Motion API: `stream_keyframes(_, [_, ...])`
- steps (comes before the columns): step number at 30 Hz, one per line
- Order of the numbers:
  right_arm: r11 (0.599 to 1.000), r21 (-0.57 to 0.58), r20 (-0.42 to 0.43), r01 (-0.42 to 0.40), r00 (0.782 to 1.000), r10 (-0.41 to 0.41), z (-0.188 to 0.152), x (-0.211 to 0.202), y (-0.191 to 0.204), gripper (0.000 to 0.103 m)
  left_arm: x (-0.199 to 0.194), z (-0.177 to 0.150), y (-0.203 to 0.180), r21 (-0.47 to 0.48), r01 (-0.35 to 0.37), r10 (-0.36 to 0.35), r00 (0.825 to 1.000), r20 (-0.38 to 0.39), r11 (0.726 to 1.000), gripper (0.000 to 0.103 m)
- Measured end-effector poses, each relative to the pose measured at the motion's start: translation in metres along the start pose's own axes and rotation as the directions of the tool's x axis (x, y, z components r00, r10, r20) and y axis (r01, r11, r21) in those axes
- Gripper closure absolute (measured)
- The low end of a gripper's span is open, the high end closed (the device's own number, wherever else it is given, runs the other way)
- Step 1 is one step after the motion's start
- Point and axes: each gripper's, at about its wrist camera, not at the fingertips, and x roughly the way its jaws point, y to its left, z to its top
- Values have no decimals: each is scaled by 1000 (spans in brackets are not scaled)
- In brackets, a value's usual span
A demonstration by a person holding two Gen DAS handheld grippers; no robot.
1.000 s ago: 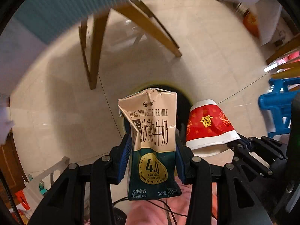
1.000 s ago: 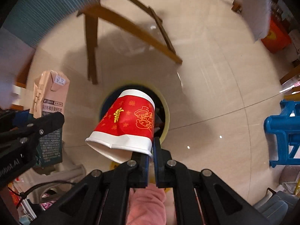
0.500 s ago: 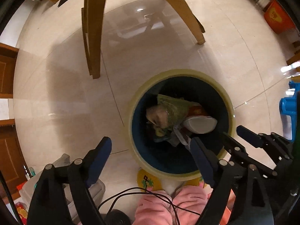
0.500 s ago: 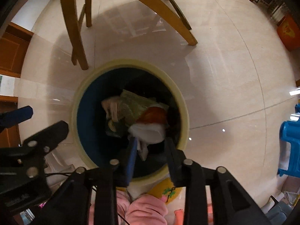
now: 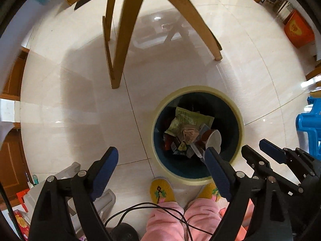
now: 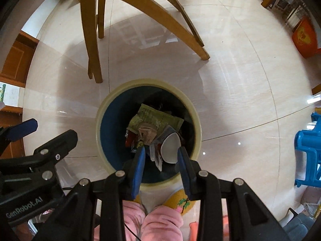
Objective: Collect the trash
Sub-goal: 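Raise both grippers back toward the last wrappers on the table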
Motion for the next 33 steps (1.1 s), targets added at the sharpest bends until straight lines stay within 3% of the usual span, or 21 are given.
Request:
stream_keyframes(7, [1000,17,28,-10,1000,10,1,-60,8,69,-69,-7,9,5,-4,4,999,50,1000,17])
stream_keyframes(21, [995,-32,177,-98,979,103,3,-238,31,69,-267,-25,36,10,-42,39,975,217,999,17])
stream_keyframes(27, [987,-76,273,-144,949,160,5,-318,34,69,-344,-29,49,-40,-83,91,939,331,996,17])
stream_keyframes(33, [968,-200,366,-148,906,214,8,-383,48,69,-417,-29,56,-113,-121,161,863,479,986,17])
